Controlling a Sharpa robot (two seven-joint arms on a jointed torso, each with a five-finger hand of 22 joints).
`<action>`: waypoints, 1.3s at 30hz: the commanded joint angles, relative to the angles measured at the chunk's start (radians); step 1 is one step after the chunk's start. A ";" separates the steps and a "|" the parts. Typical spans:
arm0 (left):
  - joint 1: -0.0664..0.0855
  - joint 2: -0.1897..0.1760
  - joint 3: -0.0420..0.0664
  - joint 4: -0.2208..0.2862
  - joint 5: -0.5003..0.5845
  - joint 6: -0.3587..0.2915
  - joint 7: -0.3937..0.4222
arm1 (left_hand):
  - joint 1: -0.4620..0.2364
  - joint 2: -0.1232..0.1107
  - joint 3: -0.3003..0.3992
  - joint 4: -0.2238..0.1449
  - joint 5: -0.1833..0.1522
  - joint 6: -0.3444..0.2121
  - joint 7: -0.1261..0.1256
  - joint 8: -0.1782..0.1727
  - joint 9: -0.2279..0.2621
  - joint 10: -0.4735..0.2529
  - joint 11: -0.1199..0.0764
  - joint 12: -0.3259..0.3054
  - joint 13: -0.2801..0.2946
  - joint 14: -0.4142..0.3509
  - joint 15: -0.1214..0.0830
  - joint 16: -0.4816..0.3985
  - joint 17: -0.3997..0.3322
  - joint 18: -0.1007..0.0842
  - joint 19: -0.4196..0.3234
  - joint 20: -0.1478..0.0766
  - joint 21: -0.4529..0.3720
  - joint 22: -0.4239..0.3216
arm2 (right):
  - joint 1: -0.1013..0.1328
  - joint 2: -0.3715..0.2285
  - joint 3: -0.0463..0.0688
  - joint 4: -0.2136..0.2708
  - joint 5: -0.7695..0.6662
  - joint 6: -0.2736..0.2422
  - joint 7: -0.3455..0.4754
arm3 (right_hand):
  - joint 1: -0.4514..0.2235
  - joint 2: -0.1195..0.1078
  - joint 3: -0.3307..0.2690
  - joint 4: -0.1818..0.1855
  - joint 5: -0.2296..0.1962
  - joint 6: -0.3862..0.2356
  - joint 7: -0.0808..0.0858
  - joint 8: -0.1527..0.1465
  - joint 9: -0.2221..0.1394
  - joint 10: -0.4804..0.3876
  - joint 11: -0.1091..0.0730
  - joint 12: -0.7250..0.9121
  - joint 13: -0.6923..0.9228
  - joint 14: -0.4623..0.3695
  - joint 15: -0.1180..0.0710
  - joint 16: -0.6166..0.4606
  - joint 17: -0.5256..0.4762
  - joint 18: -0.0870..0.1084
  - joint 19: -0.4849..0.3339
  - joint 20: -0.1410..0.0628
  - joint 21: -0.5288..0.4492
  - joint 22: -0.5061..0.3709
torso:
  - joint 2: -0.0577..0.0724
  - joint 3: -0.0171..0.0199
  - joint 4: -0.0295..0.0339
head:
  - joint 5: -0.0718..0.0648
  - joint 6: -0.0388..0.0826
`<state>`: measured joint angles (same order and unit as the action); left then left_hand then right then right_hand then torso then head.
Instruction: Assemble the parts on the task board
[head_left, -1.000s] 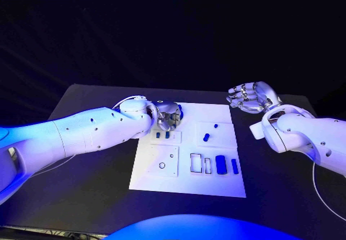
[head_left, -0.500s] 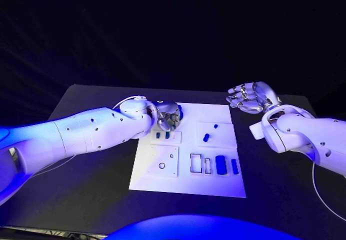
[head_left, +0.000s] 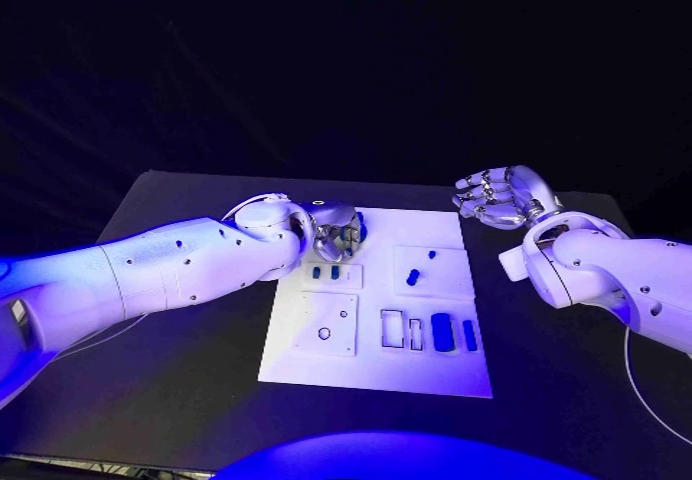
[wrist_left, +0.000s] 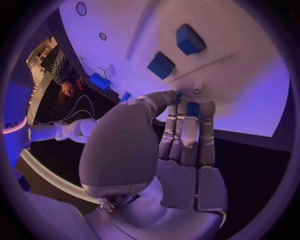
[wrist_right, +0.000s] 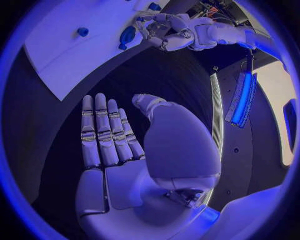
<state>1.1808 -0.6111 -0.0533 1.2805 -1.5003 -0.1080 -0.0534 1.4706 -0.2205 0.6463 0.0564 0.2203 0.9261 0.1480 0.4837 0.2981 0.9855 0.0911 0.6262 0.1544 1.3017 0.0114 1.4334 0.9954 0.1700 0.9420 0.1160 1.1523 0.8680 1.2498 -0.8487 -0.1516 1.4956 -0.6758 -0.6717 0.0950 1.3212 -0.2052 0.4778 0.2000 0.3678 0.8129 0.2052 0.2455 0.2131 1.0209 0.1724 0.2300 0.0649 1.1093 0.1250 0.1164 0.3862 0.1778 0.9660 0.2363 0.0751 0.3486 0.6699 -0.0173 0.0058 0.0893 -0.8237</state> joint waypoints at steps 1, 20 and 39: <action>0.000 -0.013 0.009 0.023 0.017 -0.028 0.020 | -0.005 0.004 -0.001 -0.006 0.006 0.006 0.001 -0.005 0.001 0.017 -0.012 -0.006 0.000 0.007 0.003 0.004 0.000 0.003 0.007 -0.001 0.005 0.000 | 0.000 0.001 0.000 0.000 -0.004 0.012 0.015 | -0.009 -0.001 0.002 -0.006 0.007 -0.004 0.040 -0.005 -0.001 -0.003 0.003 0.000 -0.001 0.005 -0.002 -0.005 -0.001 0.004 0.007 -0.002 -0.003 -0.001 | 0.000 0.0004 0.0013 | 0.001 0.001; 0.001 -0.096 0.028 0.061 0.060 0.049 -0.001 | -0.019 -0.003 0.000 -0.007 0.005 0.008 0.001 -0.020 0.001 0.021 -0.010 -0.026 -0.002 0.002 0.004 0.000 -0.014 0.005 -0.002 -0.001 -0.002 -0.010 | 0.000 -0.005 0.000 0.004 -0.003 0.012 0.014 | -0.009 0.000 0.002 -0.007 0.007 -0.004 0.040 -0.005 -0.001 -0.003 0.003 0.000 -0.001 0.006 -0.002 -0.005 -0.001 0.004 0.007 -0.002 -0.003 -0.003 | 0.000 0.0006 0.0006 | 0.004 0.000; 0.001 -0.102 0.028 0.051 0.066 0.070 -0.009 | -0.022 -0.004 0.000 -0.006 0.005 0.009 0.001 -0.023 0.001 0.022 -0.010 -0.030 -0.002 0.001 0.005 -0.001 -0.016 0.005 -0.003 0.000 -0.003 -0.011 | 0.000 -0.006 0.000 0.005 -0.003 0.011 0.014 | -0.009 0.000 0.002 -0.007 0.007 -0.004 0.040 -0.005 -0.001 -0.003 0.003 0.000 -0.001 0.006 -0.002 -0.005 -0.001 0.004 0.007 -0.002 -0.003 -0.003 | 0.001 0.0005 -0.0002 | 0.006 -0.003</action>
<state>1.1811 -0.7149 -0.0259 1.3311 -1.4439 -0.0579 -0.0605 1.4571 -0.2262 0.6443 0.0548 0.2238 0.9261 0.1481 0.4656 0.2978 0.9998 0.0800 0.5971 0.1519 1.3045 0.0143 1.4333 0.9800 0.1699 0.9418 0.1160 1.1522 0.8581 1.2499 -0.8548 -0.1516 1.4986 -0.6751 -0.6716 0.0959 1.3213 -0.2052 0.4807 0.1972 0.3678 0.8128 0.2052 0.2456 0.2132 1.0209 0.1725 0.2300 0.0649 1.1092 0.1249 0.1164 0.3865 0.1777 0.9660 0.2363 0.0751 0.3469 0.6708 -0.0171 0.0053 0.0961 -0.8260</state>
